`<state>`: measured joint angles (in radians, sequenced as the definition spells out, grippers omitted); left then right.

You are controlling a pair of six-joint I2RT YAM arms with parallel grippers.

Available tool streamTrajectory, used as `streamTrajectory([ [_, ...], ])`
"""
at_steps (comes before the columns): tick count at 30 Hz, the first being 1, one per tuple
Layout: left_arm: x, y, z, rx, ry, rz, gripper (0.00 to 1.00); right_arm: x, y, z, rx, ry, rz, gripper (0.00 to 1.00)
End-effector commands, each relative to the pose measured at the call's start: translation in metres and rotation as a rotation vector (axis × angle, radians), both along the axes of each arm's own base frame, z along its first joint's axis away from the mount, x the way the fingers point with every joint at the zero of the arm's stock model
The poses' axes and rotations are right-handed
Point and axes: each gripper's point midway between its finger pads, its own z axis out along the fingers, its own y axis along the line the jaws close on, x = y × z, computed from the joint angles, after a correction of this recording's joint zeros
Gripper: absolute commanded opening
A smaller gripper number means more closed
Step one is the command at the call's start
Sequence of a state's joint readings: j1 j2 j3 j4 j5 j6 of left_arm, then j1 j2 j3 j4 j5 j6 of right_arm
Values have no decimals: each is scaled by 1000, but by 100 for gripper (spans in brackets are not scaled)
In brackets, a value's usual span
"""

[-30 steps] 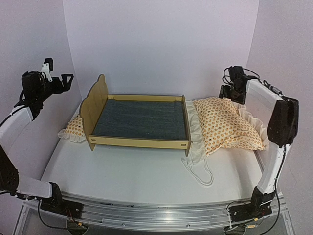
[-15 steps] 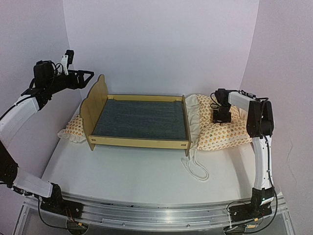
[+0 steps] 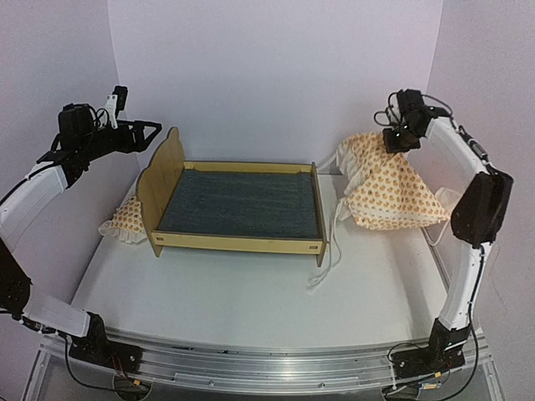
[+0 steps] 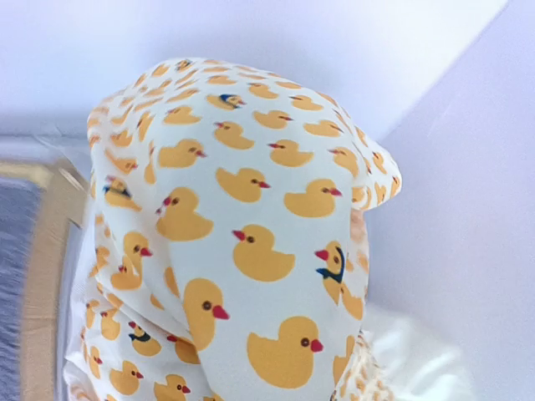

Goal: Set up the pet bed

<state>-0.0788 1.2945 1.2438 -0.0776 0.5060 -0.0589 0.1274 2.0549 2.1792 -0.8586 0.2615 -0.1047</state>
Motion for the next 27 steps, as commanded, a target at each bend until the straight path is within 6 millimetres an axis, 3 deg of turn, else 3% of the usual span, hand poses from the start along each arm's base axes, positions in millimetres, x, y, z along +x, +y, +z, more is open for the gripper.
streamTrajectory([
  [1,-4,-2,27,-14,-67,-16,99,-26,21,172,-15,-441,217,0],
  [4,-4,-3,27,-14,-69,-21,99,-49,47,228,33,-596,385,0],
  [7,-4,-4,26,-16,-68,-27,99,-86,93,280,150,-747,662,0],
  [9,-6,-5,27,-20,-69,-35,99,-105,121,296,200,-808,826,0],
  [11,-8,-6,28,-27,-72,-43,99,-114,150,295,199,-834,938,0],
  [14,-9,-6,30,-37,-70,-47,99,-117,203,261,156,-795,1085,0],
  [18,-13,-8,29,-40,-66,-58,97,-116,257,196,207,-680,1267,0],
  [21,-14,-9,18,-33,-37,-66,92,-121,297,146,246,-590,1386,0],
  [24,-12,-8,-12,-42,55,-53,83,-122,333,90,288,-470,1441,0],
  [27,-12,-18,-57,-56,233,-62,73,-121,356,37,293,-351,1432,6],
])
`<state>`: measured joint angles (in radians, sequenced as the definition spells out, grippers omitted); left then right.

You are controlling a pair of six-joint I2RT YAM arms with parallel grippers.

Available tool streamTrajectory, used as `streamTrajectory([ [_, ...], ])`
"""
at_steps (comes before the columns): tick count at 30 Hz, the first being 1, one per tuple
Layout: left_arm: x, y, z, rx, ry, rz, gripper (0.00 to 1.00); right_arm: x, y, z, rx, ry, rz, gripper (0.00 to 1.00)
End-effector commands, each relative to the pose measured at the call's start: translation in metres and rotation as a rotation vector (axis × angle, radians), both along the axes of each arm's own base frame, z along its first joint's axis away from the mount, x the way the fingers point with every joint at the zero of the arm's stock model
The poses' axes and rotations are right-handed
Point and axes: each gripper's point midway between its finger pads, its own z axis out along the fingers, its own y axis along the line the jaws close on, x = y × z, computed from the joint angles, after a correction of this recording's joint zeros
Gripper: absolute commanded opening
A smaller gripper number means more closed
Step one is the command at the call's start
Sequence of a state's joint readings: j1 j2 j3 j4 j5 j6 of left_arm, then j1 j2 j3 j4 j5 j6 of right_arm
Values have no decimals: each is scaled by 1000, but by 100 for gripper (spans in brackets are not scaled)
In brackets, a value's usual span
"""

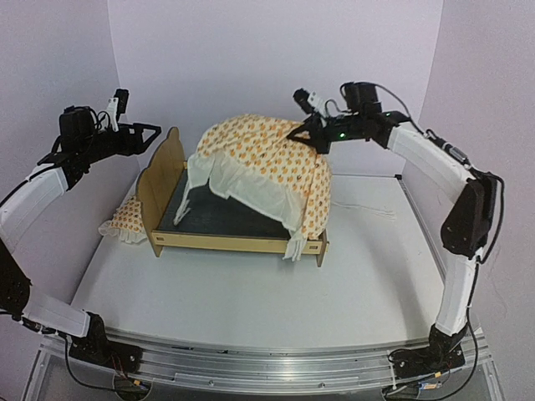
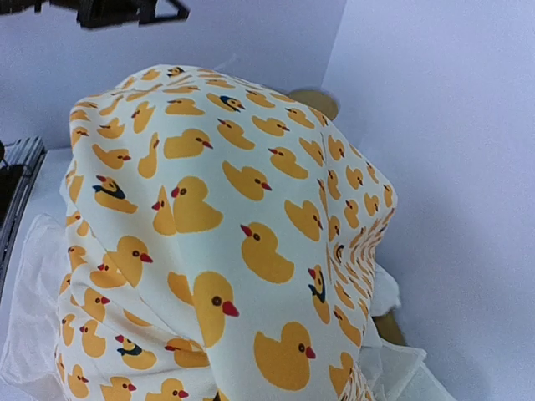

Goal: Set up the pet bed

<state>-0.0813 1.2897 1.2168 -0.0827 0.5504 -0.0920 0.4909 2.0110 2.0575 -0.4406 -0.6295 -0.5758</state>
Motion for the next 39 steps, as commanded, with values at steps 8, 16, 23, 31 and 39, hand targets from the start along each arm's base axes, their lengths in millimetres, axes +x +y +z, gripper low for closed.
streamTrajectory([
  [8,-35,-59,-142,29,537,-95,86,36,13,-39,-17,217,-481,98],
  [16,-59,-61,-214,245,700,-116,88,-35,-78,-71,111,758,-820,95],
  [23,-79,-93,-171,436,336,-223,87,-105,-121,-177,-80,1060,-982,83],
  [31,-59,-69,-219,534,502,-34,90,-125,-110,-205,-47,1139,-893,72],
  [39,-43,-68,-249,594,507,-11,87,-109,-82,-209,16,1173,-788,37],
])
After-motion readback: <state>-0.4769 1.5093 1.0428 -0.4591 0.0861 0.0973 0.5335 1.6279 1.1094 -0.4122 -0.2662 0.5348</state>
